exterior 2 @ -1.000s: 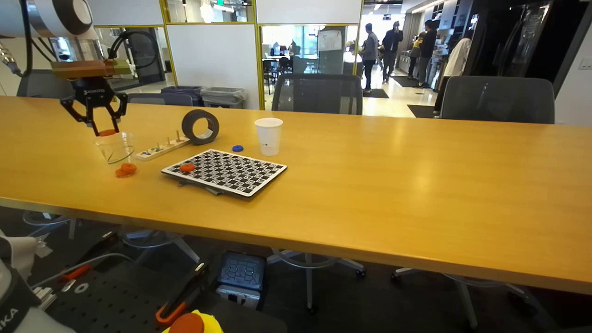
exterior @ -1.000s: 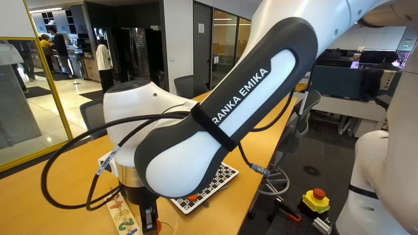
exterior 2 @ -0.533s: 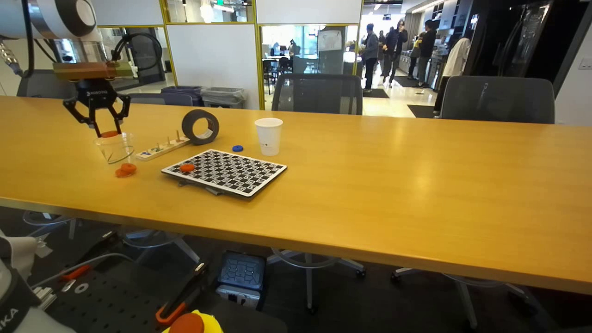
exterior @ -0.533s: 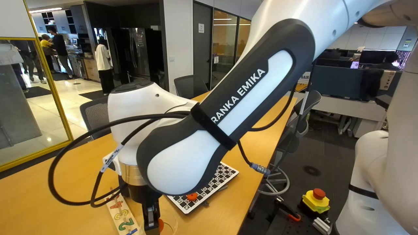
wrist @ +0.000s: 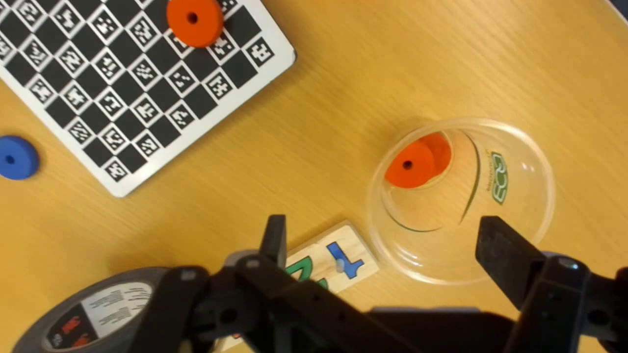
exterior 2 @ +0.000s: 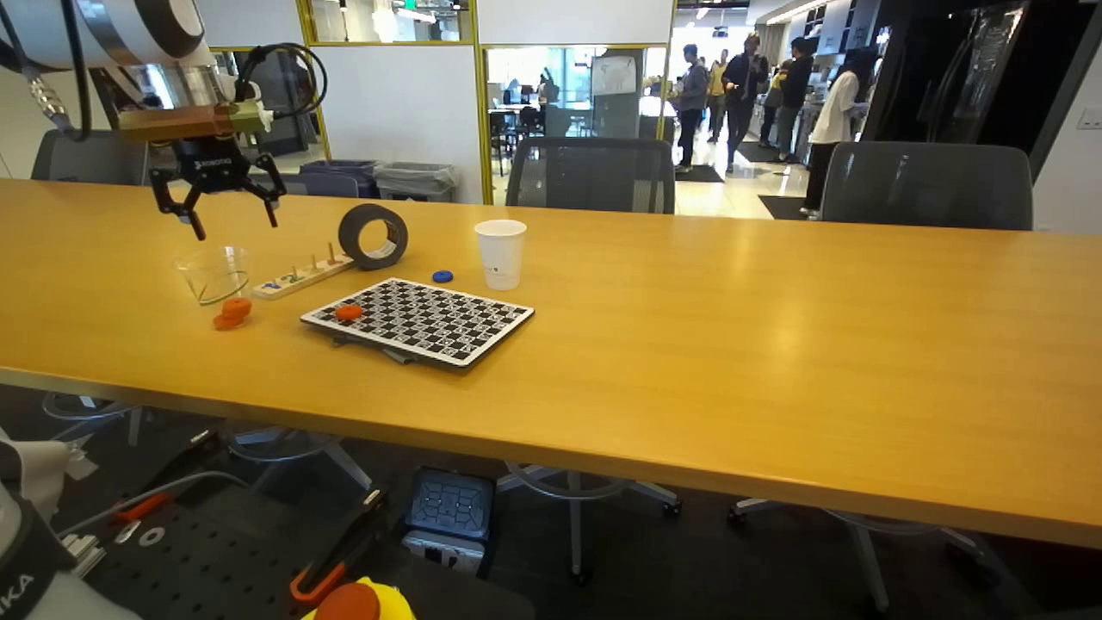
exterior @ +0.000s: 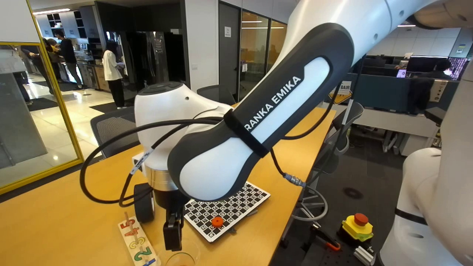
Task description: Pick up the orange and blue objects on the table and put them in the two cups
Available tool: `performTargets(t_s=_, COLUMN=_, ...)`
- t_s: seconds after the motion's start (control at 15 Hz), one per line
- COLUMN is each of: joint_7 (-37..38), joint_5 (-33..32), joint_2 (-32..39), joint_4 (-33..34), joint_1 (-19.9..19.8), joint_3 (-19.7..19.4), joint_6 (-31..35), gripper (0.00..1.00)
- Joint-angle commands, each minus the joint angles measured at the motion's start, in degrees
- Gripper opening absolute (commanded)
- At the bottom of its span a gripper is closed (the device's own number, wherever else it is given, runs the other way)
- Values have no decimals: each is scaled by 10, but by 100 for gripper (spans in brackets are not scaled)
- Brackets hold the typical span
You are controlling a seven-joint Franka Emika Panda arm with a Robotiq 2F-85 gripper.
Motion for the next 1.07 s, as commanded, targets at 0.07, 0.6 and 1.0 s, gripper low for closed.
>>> performTargets(t_s=0.07, joint_7=90, joint_5=-40, joint_2=-49, joint_4=-28, joint_1=-19, joint_3=-22, joint_6=14, gripper=100)
performTargets(t_s=0.6, joint_7=240, joint_5=-48, joint_2=-28, joint_4=-58, joint_1=-63, joint_3=-60, joint_6=45, gripper=100)
performTargets(t_s=1.0, joint_7=344, joint_5=-49, joint_2=21, joint_4=-80, joint_1=-78, joint_3=-86, joint_6=97, gripper=100)
